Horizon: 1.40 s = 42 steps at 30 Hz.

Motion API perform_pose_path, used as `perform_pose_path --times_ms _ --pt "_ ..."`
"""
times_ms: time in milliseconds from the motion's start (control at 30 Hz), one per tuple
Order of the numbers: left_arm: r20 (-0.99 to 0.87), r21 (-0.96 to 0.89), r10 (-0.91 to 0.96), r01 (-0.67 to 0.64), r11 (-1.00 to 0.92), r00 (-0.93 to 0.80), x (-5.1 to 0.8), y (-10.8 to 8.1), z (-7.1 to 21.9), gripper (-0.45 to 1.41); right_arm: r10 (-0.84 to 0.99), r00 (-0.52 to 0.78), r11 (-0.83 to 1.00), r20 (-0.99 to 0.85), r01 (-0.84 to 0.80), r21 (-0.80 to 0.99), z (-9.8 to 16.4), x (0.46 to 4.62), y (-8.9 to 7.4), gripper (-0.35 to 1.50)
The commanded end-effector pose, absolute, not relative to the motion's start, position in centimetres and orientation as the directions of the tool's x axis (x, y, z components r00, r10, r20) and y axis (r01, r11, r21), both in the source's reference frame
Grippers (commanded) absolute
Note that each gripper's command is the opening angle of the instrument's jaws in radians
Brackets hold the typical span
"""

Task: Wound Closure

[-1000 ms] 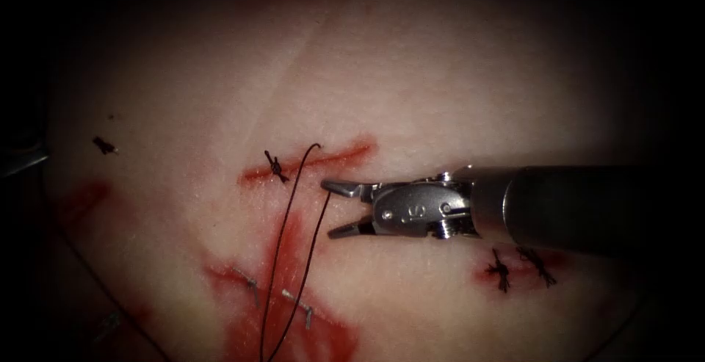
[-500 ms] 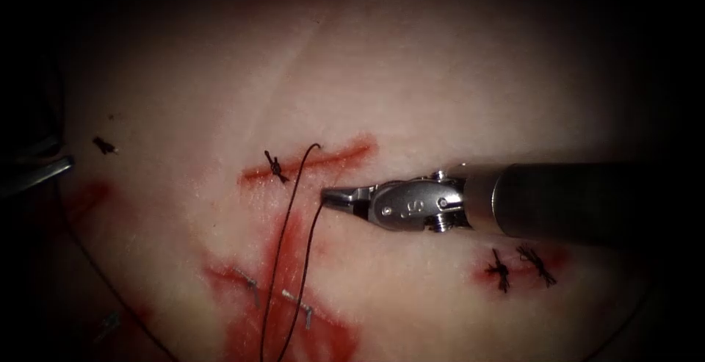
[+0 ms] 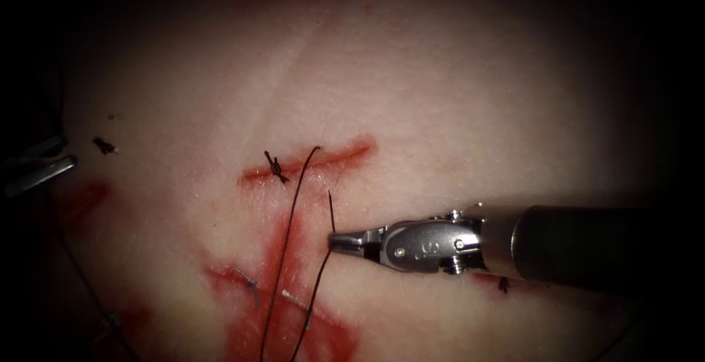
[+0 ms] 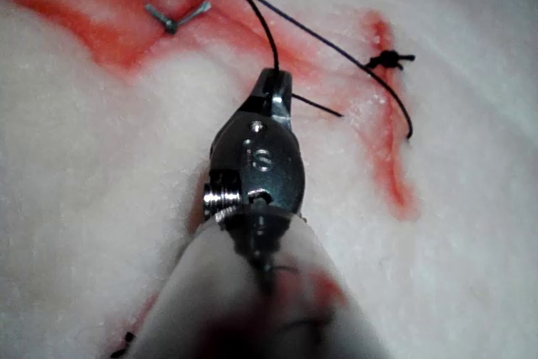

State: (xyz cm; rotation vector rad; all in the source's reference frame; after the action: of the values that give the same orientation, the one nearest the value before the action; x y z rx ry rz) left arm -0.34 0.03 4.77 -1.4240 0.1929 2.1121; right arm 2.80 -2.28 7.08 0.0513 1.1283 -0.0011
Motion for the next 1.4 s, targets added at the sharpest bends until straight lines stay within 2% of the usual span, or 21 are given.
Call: perform_pose_path --times_ms 33,700,733,767,833,933,1067,1267,1400 --pt "-0.887 -0.194 0.38 -0.535 -0.822 -0.262 -0.39 0.0 4.8 -0.45 0.024 0.443 0.996 -0.896 0.063 0.058 6.8 2.84 -2.6 -0.35" --pt "-0.888 -0.194 0.379 -0.534 -0.823 -0.261 -0.39 0.0 4.8 -0.45 0.039 0.357 0.968 -0.933 0.218 0.124 5.3 3.18 -3.7 -0.35" --pt "-0.888 -0.195 0.379 -0.533 -0.823 -0.261 -0.38 0.0 4.8 -0.45 0.055 0.34 0.971 -0.939 0.2 0.129 5.3 3.24 -3.6 0.31" --pt "-0.888 -0.195 0.379 -0.533 -0.823 -0.261 -0.38 0.0 4.8 -0.45 0.055 0.34 0.971 -0.939 0.2 0.129 5.3 3.24 -3.6 0.31" --pt "-0.888 -0.196 0.38 -0.532 -0.824 -0.261 -0.37 0.1 4.8 -0.45 0.081 0.296 0.978 -0.952 0.16 0.133 5.3 3.26 -3.4 0.89" --pt "-0.89 -0.168 0.359 -0.529 -0.832 -0.282 -0.34 0.1 4.8 -0.45 0.091 0.238 0.991 -0.967 0.074 0.111 5.4 3.23 -3.1 1.35" --pt "-0.889 -0.162 0.356 -0.529 -0.833 -0.288 -0.3 0.1 4.8 -0.45 0.041 0.244 0.999 -0.969 0.017 0.047 5.6 3.1 -2.7 1.41" --pt "-0.888 -0.16 0.356 -0.532 -0.832 -0.29 -0.3 0.1 4.8 -0.45 0.022 0.276 1.0 -0.961 -0.016 0.018 5.9 2.83 -2.2 1.36" --pt "-0.888 -0.159 0.355 -0.532 -0.831 -0.29 -0.31 0.1 4.8 -0.45 0.003 0.295 1.0 -0.956 -0.028 -0.005 6.1 2.68 -2.0 1.26"
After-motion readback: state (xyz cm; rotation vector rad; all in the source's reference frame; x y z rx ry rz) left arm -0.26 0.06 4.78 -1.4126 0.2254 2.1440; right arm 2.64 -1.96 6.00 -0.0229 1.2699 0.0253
